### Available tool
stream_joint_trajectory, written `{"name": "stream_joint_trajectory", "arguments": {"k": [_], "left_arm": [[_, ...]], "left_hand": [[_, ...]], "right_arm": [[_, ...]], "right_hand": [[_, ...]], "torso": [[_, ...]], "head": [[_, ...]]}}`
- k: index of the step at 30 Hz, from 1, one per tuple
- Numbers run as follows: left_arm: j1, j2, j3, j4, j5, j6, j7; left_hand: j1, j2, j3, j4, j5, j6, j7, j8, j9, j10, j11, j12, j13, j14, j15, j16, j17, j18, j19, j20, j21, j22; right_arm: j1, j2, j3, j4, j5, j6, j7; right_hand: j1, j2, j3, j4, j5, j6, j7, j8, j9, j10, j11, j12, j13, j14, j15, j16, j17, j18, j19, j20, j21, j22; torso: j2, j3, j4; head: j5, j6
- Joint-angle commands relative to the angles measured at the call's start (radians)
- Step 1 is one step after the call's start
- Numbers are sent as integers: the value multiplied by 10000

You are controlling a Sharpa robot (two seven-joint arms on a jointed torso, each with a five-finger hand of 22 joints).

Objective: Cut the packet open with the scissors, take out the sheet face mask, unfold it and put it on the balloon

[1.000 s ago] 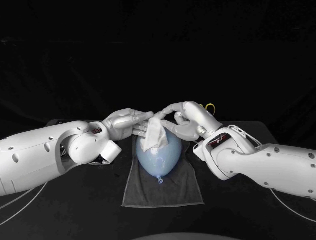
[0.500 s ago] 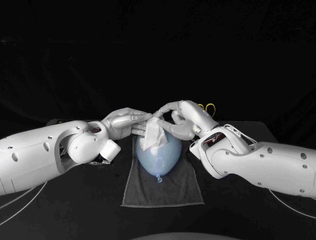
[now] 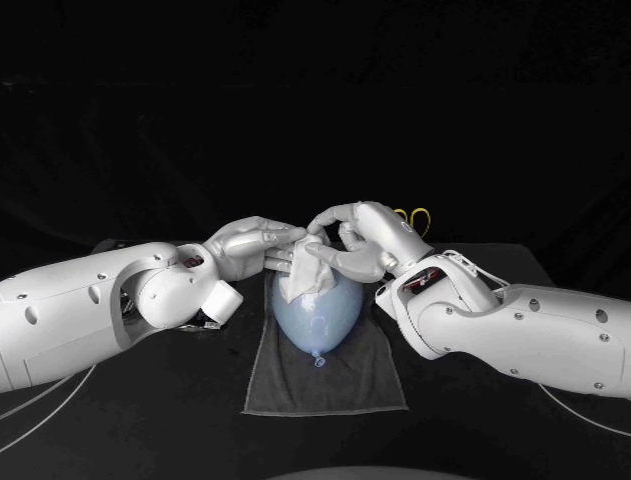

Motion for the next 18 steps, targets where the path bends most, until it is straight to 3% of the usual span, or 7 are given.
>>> {"name": "stream_joint_trajectory", "arguments": {"k": [1, 5, 12, 18], "left_arm": [[7, 28, 14, 35, 108, -11, 199], [7, 40, 14, 39, 110, -1, 199], [7, 39, 14, 45, 113, -10, 237], [7, 38, 14, 47, 117, 10, 258]], "left_hand": [[34, 29, 60, -39, 28, 110, -6, 78, 28, 126, -6, 38, -3, 126, -15, -63, -2, 132, 15, 11, -26, 17], [56, -19, -8, -64, 26, 211, -58, 170, 85, 272, -50, 66, 4, 174, -43, -70, 0, 132, 51, 7, -18, 19], [188, -113, -277, -133, 25, 352, -207, 362, 215, 571, -168, 89, 7, 250, -110, -97, 2, 134, 106, -2, -18, 15], [246, -132, -366, -156, 25, 379, -234, 419, 257, 640, -192, 80, 3, 279, -126, -101, 6, 135, 124, -5, -18, 15]], "right_arm": [[-7, 77, 5, -23, -347, -73, -209], [-7, 154, 6, -101, -403, -66, -294], [-8, 178, 7, -127, -431, -42, -279], [-9, 185, 7, -121, -510, -30, -285]], "right_hand": [[-89, -16, -56, 1, -56, -23, 26, -60, -15, 77, 61, -39, 1425, 1126, -34, 35, 2627, -60, 54, 1, 49, 1575], [103, 167, -16, 41, -66, 182, -52, 19, 11, 98, 2, -17, 1452, 1126, -70, 35, 2627, -62, 72, -8, 92, 1588], [909, 902, 490, -151, -69, 822, -401, 453, 199, 326, -300, 219, 1718, 1126, -311, 35, 2627, -98, 171, -178, 355, 1662], [1158, 1039, 643, -332, -68, 844, -458, 724, 344, 556, -372, 464, 1999, 1126, -399, 35, 2627, -134, 233, -291, 519, 1707]], "torso": [[8, 0, -3], [2, -5, 10], [1, -5, -5], [3, 0, 1]], "head": [[-4, -8], [-25, -5], [-10, -1], [-12, -14]]}}
